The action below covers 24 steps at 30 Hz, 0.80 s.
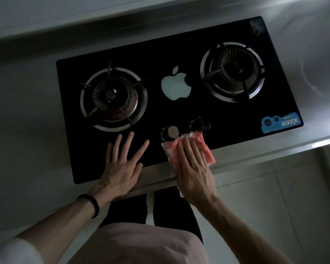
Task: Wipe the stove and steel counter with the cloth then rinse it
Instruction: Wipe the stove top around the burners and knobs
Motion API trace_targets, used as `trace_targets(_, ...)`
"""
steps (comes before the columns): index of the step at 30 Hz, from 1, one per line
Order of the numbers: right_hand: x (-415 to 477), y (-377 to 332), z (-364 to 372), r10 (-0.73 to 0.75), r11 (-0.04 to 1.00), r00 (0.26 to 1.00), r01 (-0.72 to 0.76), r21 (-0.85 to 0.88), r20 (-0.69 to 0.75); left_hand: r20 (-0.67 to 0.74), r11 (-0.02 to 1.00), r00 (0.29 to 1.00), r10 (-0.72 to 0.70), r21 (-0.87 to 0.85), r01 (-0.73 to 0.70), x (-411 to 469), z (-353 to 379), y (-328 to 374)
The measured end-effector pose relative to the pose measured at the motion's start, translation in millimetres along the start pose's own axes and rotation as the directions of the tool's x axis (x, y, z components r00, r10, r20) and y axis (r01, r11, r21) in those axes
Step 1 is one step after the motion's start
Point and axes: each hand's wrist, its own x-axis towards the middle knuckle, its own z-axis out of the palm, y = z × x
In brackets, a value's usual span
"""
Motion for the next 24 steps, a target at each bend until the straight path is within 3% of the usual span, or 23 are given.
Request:
trace_targets(4, 10, 5, -11, -0.024, 0.997, 0.999, 0.026, -0.077, 0.03, 0.0, 1.0, 1.0, -0.01, -0.018, 0.01, 2, 2, 1)
trace_targets(9, 44, -18, -26, 0.091, 0.994, 0.996, -0.091, 0.061, -0.005, 0.001, 0.998, 0.999, -0.033, -0.052, 0.033, 1, -1, 4)
trace_targets(14, 4, -10, -17, 0.003, 0.999, 0.997, 0.001, -0.047, 0.079, -0.028, 0.989, 0.989, -0.144, -0.037, 0.143, -2, -9, 21)
trace_targets(21, 39, -15, -14, 0.102, 0.995, 0.994, -0.103, 0.016, 0.026, -0.002, 0.958, 0.964, -0.267, -0.111, 0.266, 10, -9, 45)
trace_targets(24, 19, -20, -6, 0.075, 0.997, 0.997, -0.075, 0.033, 0.005, 0.01, 0.955, 0.963, -0.27, -0.122, 0.269, 11, -12, 45)
